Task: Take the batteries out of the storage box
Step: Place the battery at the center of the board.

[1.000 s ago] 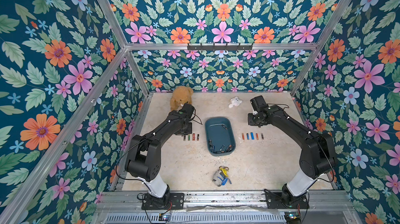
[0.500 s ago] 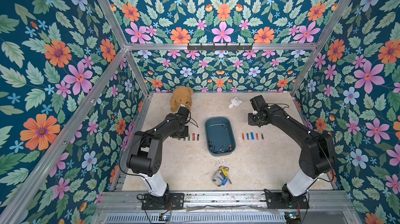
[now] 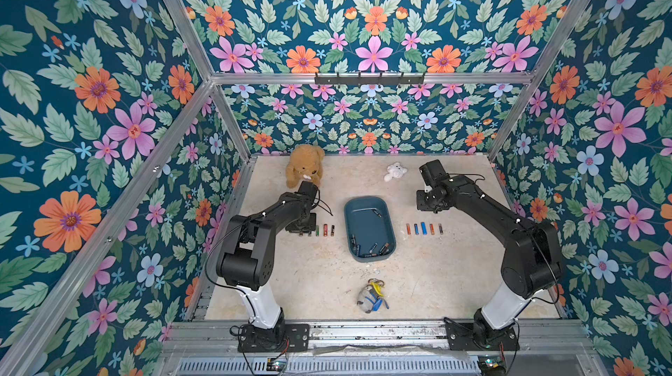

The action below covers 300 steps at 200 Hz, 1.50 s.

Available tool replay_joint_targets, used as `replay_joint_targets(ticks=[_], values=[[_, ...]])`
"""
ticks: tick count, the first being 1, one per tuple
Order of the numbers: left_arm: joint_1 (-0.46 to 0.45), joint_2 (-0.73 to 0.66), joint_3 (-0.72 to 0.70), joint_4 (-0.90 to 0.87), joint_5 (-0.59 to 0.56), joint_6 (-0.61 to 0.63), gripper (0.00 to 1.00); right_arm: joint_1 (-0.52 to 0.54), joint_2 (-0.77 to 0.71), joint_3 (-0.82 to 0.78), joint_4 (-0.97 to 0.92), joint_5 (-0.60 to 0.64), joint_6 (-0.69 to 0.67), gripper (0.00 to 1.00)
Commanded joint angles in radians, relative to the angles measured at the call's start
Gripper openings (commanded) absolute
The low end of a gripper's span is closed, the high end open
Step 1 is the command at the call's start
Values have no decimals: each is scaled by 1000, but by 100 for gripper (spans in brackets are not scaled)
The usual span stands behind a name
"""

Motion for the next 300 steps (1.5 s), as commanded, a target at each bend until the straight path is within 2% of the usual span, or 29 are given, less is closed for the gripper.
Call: replay_joint_targets(ticks=[1, 104, 300], values=[[2, 5, 0, 8, 9, 18, 21, 0, 2, 7, -16, 19, 1, 28], [8, 15, -34, 44, 7, 19, 22, 2, 2, 5, -22, 23, 2, 28], [10, 18, -7, 24, 14, 27, 26, 5, 0, 7, -27, 25, 7, 28]])
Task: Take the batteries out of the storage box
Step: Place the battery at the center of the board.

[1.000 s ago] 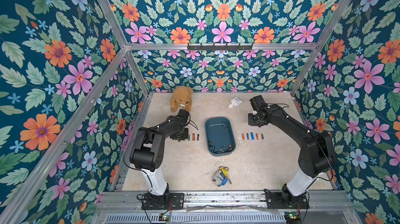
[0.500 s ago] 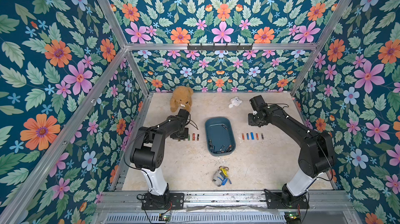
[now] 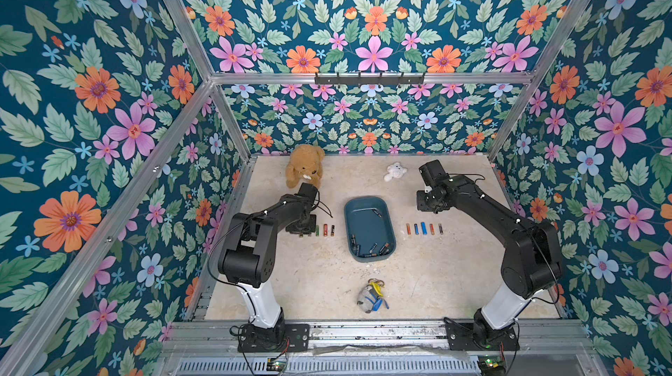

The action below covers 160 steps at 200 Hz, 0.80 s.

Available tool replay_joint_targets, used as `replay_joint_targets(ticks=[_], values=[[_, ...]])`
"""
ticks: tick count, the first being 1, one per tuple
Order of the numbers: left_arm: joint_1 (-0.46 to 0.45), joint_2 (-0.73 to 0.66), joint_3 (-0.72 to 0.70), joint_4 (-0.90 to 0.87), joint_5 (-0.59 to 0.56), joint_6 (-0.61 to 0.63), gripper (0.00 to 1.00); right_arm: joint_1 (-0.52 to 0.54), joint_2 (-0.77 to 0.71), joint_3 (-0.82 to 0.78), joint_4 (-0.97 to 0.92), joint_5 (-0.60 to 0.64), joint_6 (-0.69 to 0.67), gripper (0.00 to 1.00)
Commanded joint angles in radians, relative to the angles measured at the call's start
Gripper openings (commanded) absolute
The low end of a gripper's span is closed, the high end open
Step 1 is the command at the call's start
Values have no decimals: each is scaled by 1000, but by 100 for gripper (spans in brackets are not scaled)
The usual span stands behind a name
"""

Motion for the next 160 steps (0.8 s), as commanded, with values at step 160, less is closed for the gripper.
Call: replay_joint_targets(ticks=[160], values=[[-29, -153, 178, -137, 92, -139, 46, 1, -15, -9, 2, 6, 8, 28]])
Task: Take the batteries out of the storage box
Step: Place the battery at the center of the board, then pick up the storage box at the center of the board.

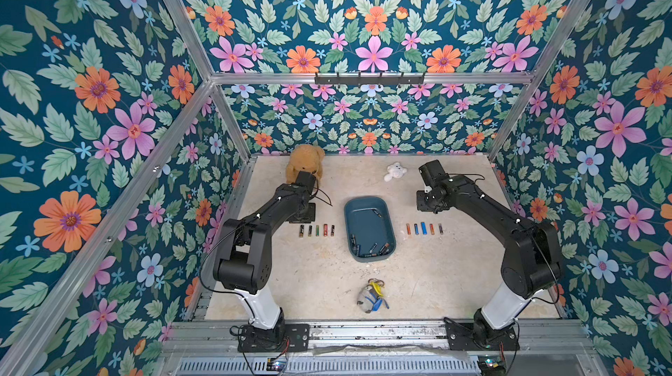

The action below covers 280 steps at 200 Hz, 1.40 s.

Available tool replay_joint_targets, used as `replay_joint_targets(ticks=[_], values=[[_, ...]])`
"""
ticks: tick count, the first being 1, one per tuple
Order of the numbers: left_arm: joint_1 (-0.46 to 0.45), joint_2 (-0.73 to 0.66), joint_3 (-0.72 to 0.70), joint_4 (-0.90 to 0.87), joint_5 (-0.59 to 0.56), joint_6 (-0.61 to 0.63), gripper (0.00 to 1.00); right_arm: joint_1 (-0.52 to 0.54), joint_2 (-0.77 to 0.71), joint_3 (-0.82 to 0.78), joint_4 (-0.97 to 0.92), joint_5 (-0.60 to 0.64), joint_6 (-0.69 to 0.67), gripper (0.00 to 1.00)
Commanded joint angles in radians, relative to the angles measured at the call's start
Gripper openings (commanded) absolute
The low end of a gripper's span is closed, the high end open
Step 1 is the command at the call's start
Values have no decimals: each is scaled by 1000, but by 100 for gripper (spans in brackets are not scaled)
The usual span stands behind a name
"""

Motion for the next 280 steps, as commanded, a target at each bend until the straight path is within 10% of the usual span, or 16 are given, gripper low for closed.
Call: replay_joint_targets(ticks=[1, 103, 280], values=[[-21, -63, 28, -22, 81, -106, 46, 0, -12, -6, 2, 7, 8, 29], [-247, -32, 19, 125, 216, -310, 65, 0, -19, -16, 21, -11, 7, 29], [-343, 77, -18, 135, 205, -371, 23, 0, -32, -54, 35, -10, 4, 30]])
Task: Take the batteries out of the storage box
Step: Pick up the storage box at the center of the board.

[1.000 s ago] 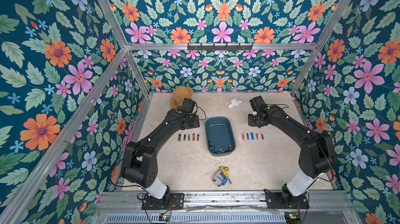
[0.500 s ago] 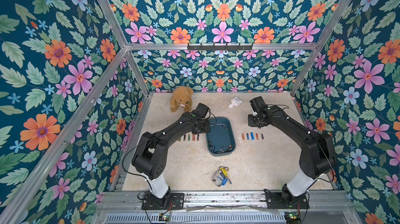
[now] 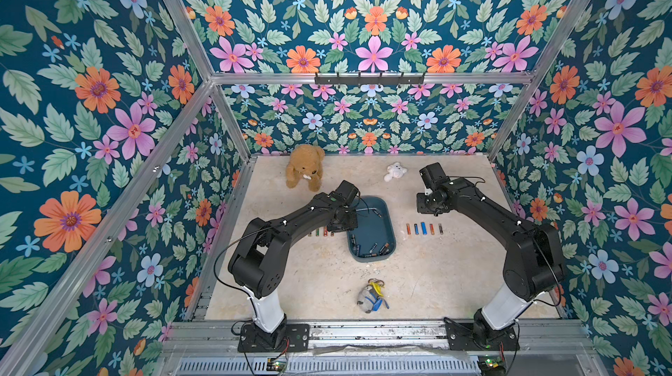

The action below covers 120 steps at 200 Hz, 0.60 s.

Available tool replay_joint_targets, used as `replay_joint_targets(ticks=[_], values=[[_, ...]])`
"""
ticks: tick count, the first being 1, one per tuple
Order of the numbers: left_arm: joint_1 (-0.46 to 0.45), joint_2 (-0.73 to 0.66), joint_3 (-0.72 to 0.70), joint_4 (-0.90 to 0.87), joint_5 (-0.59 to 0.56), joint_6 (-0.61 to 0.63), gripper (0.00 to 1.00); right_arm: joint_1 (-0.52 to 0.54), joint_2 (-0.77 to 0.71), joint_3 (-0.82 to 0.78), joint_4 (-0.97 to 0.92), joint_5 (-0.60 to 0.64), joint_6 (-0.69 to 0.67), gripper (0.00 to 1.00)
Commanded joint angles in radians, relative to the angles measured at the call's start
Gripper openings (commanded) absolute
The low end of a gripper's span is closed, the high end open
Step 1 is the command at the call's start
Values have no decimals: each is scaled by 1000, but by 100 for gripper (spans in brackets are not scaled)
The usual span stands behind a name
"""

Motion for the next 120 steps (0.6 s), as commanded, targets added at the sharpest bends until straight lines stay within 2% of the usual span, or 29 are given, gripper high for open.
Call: replay_joint_targets(ticks=[1, 120], values=[[-3, 6, 3, 4, -1, -9, 23, 0, -12, -6, 5, 6, 2, 30], [-6, 36, 54, -24, -3, 3, 10, 0, -20, -15, 4, 12, 2, 30]])
